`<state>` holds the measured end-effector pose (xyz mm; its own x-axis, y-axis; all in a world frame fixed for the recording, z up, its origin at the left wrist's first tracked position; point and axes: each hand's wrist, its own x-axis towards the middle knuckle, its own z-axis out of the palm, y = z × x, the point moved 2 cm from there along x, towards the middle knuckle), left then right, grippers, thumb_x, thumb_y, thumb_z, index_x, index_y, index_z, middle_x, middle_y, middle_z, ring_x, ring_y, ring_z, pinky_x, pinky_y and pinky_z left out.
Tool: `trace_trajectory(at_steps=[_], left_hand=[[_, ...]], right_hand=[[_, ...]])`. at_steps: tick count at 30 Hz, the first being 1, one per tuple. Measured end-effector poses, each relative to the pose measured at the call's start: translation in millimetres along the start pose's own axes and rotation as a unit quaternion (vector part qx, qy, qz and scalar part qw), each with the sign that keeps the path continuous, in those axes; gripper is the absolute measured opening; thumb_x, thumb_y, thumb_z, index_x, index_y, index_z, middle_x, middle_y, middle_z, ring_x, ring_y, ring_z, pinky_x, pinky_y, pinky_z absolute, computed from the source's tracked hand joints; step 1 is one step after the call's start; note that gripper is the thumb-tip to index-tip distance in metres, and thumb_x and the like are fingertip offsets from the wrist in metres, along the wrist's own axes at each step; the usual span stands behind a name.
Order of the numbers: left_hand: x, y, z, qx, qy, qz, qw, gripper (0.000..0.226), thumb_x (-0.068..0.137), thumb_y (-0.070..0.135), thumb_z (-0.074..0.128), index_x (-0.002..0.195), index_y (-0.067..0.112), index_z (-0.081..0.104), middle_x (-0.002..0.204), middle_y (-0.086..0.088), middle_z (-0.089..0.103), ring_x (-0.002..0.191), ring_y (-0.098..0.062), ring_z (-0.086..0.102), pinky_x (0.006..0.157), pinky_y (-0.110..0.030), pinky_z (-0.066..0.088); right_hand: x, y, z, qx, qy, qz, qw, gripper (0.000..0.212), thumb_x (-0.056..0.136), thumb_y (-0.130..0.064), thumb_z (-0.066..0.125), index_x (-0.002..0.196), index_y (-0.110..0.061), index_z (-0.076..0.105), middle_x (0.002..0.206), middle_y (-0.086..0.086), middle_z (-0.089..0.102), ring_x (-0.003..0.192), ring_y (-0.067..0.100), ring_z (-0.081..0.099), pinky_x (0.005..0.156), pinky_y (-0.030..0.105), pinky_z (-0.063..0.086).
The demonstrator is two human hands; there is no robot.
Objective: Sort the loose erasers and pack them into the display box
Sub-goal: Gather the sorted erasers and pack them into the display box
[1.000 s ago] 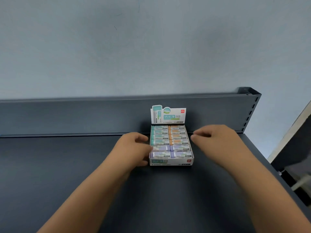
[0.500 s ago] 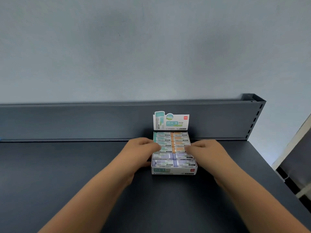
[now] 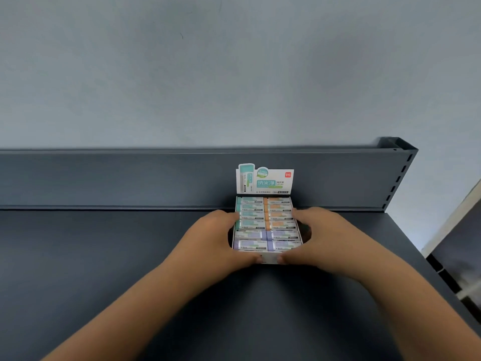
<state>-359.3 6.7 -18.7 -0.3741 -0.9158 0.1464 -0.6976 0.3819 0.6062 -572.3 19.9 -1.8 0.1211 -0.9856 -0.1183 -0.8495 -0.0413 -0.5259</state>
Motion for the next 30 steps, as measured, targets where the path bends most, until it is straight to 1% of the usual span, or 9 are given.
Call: trace_trajectory(at_steps=[3, 6, 8, 11, 14, 18, 21, 25, 30], left_hand=[[0.5, -4.2, 2.1, 0.043, -0.006, 0.011, 0.999, 0.060, 0.075, 0.060, 0.076, 0.130, 0.052, 0.055, 0.102, 0.030, 0.057, 0.100, 0.013, 0.051, 0.075, -0.004, 0.037], [2.5, -8.2, -2.3, 0.024, -0.014, -0.006, 1.000, 0.054, 0.077, 0.061, 0.074, 0.127, 0.051, 0.059, 0.112, 0.028, 0.060, 0.104, 0.010, 0.054, 0.086, -0.010, 0.044], [7.1, -8.6, -8.3, 0.011, -0.011, -0.034, 0.999, 0.050, 0.075, 0.059, 0.077, 0.122, 0.045, 0.063, 0.115, 0.025, 0.062, 0.106, 0.006, 0.056, 0.093, -0.023, 0.051], [16.2, -6.8, -13.2, 0.043, -0.026, -0.054, 0.997, 0.062, 0.070, 0.058, 0.082, 0.124, 0.038, 0.061, 0.119, 0.020, 0.058, 0.107, -0.001, 0.056, 0.095, -0.028, 0.052], [22.4, -6.3, -14.8, 0.068, -0.037, -0.029, 0.997, 0.066, 0.069, 0.058, 0.083, 0.128, 0.037, 0.061, 0.123, 0.019, 0.053, 0.111, -0.002, 0.053, 0.098, -0.026, 0.049], [21.0, -4.6, -13.2, 0.095, -0.044, 0.076, 0.992, 0.040, 0.081, 0.051, 0.077, 0.118, 0.038, 0.072, 0.130, 0.020, 0.052, 0.119, 0.003, 0.047, 0.104, -0.025, 0.044], [19.6, -3.4, -10.6, 0.139, -0.051, 0.132, 0.980, 0.028, 0.089, 0.049, 0.069, 0.113, 0.036, 0.076, 0.127, 0.018, 0.062, 0.115, 0.001, 0.052, 0.099, -0.028, 0.049], [16.9, -3.6, -10.1, 0.199, -0.030, 0.184, 0.962, 0.033, 0.092, 0.055, 0.053, 0.108, 0.039, 0.077, 0.125, 0.013, 0.068, 0.110, -0.010, 0.063, 0.085, -0.035, 0.056], [10.7, -2.2, -5.0, 0.223, -0.019, 0.200, 0.954, 0.051, 0.094, 0.057, 0.033, 0.111, 0.036, 0.076, 0.127, 0.009, 0.069, 0.111, -0.016, 0.066, 0.079, -0.039, 0.060]], right_hand=[[-0.3, -2.1, 0.2, -0.054, -0.007, -0.011, 0.998, 0.068, 0.069, -0.058, 0.082, 0.130, -0.044, 0.055, 0.109, -0.019, 0.050, 0.092, 0.001, 0.052, 0.069, 0.011, 0.039], [-0.7, -3.0, -9.6, -0.036, -0.027, -0.011, 0.999, 0.053, 0.073, -0.060, 0.078, 0.122, -0.050, 0.059, 0.103, -0.028, 0.051, 0.089, -0.006, 0.053, 0.069, 0.011, 0.039], [3.2, 0.1, -14.2, -0.057, -0.005, -0.013, 0.998, 0.059, 0.076, -0.060, 0.076, 0.130, -0.045, 0.059, 0.111, -0.023, 0.053, 0.094, -0.001, 0.055, 0.078, 0.017, 0.044], [6.6, 0.4, -14.3, -0.080, 0.010, -0.030, 0.996, 0.074, 0.076, -0.057, 0.078, 0.142, -0.038, 0.052, 0.129, -0.017, 0.048, 0.108, 0.001, 0.051, 0.096, 0.022, 0.044], [8.0, 1.0, -13.4, -0.102, 0.009, -0.069, 0.992, 0.056, 0.078, -0.056, 0.077, 0.130, -0.040, 0.064, 0.135, -0.021, 0.046, 0.117, -0.002, 0.047, 0.103, 0.021, 0.039], [9.1, 2.9, -10.7, -0.113, 0.026, -0.118, 0.986, 0.034, 0.080, -0.054, 0.077, 0.113, -0.045, 0.074, 0.128, -0.024, 0.054, 0.114, -0.004, 0.051, 0.103, 0.026, 0.045], [10.2, 4.4, -8.3, -0.120, 0.028, -0.124, 0.985, 0.032, 0.082, -0.055, 0.074, 0.112, -0.045, 0.075, 0.129, -0.024, 0.056, 0.115, -0.002, 0.053, 0.102, 0.029, 0.047], [7.3, 4.7, -7.4, -0.158, 0.029, -0.142, 0.977, 0.034, 0.087, -0.058, 0.065, 0.118, -0.044, 0.073, 0.135, -0.019, 0.057, 0.119, 0.001, 0.054, 0.102, 0.031, 0.047], [-2.3, 5.2, -1.0, -0.195, 0.071, -0.156, 0.966, 0.053, 0.091, -0.058, 0.058, 0.141, -0.047, 0.046, 0.130, -0.019, 0.062, 0.118, 0.009, 0.058, 0.096, 0.035, 0.051]])
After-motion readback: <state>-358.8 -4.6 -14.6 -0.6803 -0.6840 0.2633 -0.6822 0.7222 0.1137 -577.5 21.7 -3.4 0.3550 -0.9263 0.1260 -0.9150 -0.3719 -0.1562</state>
